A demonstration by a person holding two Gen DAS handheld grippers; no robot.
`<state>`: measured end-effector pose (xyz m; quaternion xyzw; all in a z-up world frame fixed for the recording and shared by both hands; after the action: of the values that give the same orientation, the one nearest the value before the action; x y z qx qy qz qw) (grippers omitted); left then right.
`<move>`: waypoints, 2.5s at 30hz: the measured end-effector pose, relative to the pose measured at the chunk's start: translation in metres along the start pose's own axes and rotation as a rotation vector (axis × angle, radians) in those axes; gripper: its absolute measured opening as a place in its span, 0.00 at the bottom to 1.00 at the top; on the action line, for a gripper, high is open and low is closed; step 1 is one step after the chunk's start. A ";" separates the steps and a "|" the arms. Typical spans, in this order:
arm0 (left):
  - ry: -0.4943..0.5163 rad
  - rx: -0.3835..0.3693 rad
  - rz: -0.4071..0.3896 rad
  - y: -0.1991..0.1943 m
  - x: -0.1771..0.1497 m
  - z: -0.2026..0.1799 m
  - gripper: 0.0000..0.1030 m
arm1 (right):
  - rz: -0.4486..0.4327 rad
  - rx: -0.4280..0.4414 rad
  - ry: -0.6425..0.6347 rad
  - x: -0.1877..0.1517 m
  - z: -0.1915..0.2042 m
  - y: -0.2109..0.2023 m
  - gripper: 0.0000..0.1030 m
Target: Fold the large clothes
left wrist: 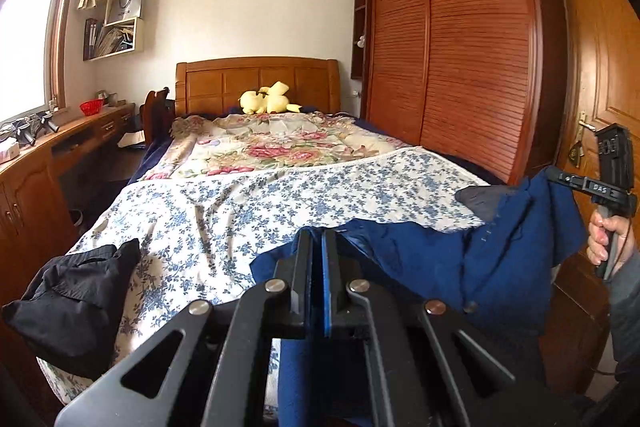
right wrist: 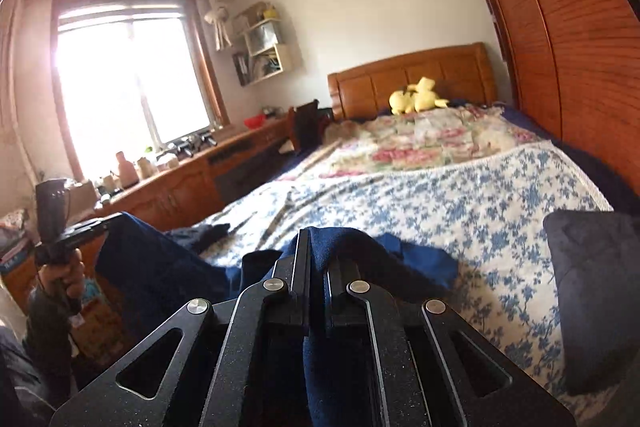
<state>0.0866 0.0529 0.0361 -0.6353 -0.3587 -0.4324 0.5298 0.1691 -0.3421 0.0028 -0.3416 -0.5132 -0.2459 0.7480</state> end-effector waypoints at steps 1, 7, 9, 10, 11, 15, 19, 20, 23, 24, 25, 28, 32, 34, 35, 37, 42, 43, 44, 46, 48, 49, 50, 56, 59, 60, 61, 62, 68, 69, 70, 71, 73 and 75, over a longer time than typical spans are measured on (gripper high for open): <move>-0.006 0.008 0.006 0.011 0.000 0.004 0.01 | 0.008 -0.022 -0.009 -0.002 -0.004 0.004 0.02; -0.048 0.036 0.035 0.079 -0.020 0.027 0.01 | 0.107 -0.124 -0.058 -0.028 -0.044 0.076 0.02; -0.060 0.050 0.044 0.100 -0.026 0.035 0.01 | 0.135 -0.141 -0.070 -0.036 -0.055 0.104 0.02; -0.063 0.061 0.049 0.112 -0.027 0.039 0.01 | 0.142 -0.150 -0.071 -0.038 -0.061 0.113 0.02; -0.062 0.072 0.053 0.123 -0.028 0.043 0.01 | 0.145 -0.165 -0.073 -0.039 -0.066 0.123 0.02; -0.059 0.057 0.047 0.152 -0.030 0.048 0.01 | 0.151 -0.222 -0.059 -0.041 -0.092 0.168 0.02; -0.052 0.062 0.066 0.189 -0.030 0.056 0.01 | 0.188 -0.289 -0.072 -0.056 -0.112 0.207 0.02; -0.047 0.057 0.074 0.200 -0.030 0.058 0.01 | 0.199 -0.304 -0.073 -0.060 -0.118 0.215 0.02; -0.019 0.052 0.091 0.224 -0.028 0.060 0.01 | 0.217 -0.347 -0.073 -0.068 -0.135 0.233 0.02; -0.009 0.060 0.095 0.233 -0.027 0.063 0.01 | 0.220 -0.366 -0.074 -0.069 -0.140 0.238 0.02; -0.006 0.064 0.097 0.239 -0.027 0.065 0.01 | 0.224 -0.379 -0.077 -0.068 -0.143 0.242 0.02; -0.018 0.062 0.107 0.258 -0.031 0.075 0.01 | 0.243 -0.432 -0.100 -0.067 -0.154 0.255 0.02; -0.054 0.026 0.136 0.275 -0.047 0.087 0.01 | 0.339 -0.487 -0.126 -0.088 -0.169 0.277 0.02; -0.065 0.019 0.155 0.280 -0.054 0.089 0.01 | 0.385 -0.507 -0.136 -0.102 -0.174 0.283 0.02; -0.064 0.014 0.161 0.281 -0.056 0.089 0.01 | 0.401 -0.512 -0.141 -0.108 -0.174 0.284 0.02; -0.052 0.004 0.167 0.280 -0.060 0.088 0.02 | 0.415 -0.504 -0.139 -0.114 -0.170 0.282 0.05; -0.037 -0.014 0.151 0.266 -0.063 0.088 0.07 | 0.382 -0.516 -0.124 -0.105 -0.153 0.263 0.32; -0.042 -0.020 0.143 0.263 -0.062 0.089 0.08 | 0.375 -0.516 -0.130 -0.102 -0.148 0.260 0.40; -0.054 -0.022 0.130 0.259 -0.061 0.090 0.09 | 0.366 -0.511 -0.140 -0.099 -0.140 0.255 0.42; -0.072 -0.017 0.110 0.251 -0.062 0.091 0.10 | 0.363 -0.483 -0.164 -0.097 -0.123 0.250 0.42; -0.065 -0.009 0.107 0.246 -0.065 0.090 0.13 | 0.363 -0.434 -0.196 -0.099 -0.098 0.248 0.42; -0.061 -0.003 0.108 0.243 -0.068 0.090 0.14 | 0.367 -0.412 -0.206 -0.101 -0.088 0.248 0.42; -0.062 0.001 0.111 0.241 -0.071 0.091 0.14 | 0.373 -0.378 -0.214 -0.105 -0.072 0.249 0.42; -0.052 0.049 0.133 0.233 -0.090 0.098 0.16 | 0.422 -0.210 -0.263 -0.130 0.004 0.261 0.42; -0.059 0.067 0.143 0.231 -0.100 0.103 0.17 | 0.451 -0.136 -0.297 -0.146 0.038 0.268 0.42; -0.066 0.068 0.149 0.230 -0.104 0.105 0.17 | 0.457 -0.122 -0.305 -0.149 0.044 0.269 0.42; -0.069 0.069 0.152 0.230 -0.107 0.106 0.17 | 0.463 -0.111 -0.319 -0.154 0.052 0.270 0.43; -0.072 0.073 0.157 0.230 -0.111 0.108 0.17 | 0.472 -0.105 -0.338 -0.159 0.058 0.272 0.43; -0.076 0.092 0.175 0.228 -0.126 0.113 0.18 | 0.532 -0.119 -0.409 -0.181 0.067 0.276 0.51; -0.077 0.097 0.178 0.228 -0.128 0.114 0.18 | 0.547 -0.125 -0.416 -0.185 0.065 0.277 0.51; -0.078 0.099 0.180 0.228 -0.129 0.115 0.18 | 0.557 -0.130 -0.421 -0.188 0.064 0.277 0.51; -0.078 0.101 0.183 0.229 -0.129 0.116 0.18 | 0.565 -0.137 -0.428 -0.190 0.062 0.275 0.51; -0.076 0.103 0.185 0.230 -0.130 0.116 0.18 | 0.581 -0.152 -0.442 -0.196 0.059 0.276 0.51; -0.076 0.104 0.188 0.231 -0.131 0.117 0.18 | 0.586 -0.163 -0.447 -0.197 0.055 0.278 0.51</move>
<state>0.2689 0.1264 -0.1767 -0.6538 -0.3395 -0.3371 0.5862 0.2661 -0.1179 -0.2406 -0.5775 -0.5228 0.0192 0.6267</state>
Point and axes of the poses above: each gripper's, at about its wrist camera, not at the fingertips, and y roughly the way its jaws point, z to its left, x to its top, the point moved 8 cm from there along y, roughly the way its jaws point, and after that the axes turned 2 degrees about -z, right-handed, at the moved point
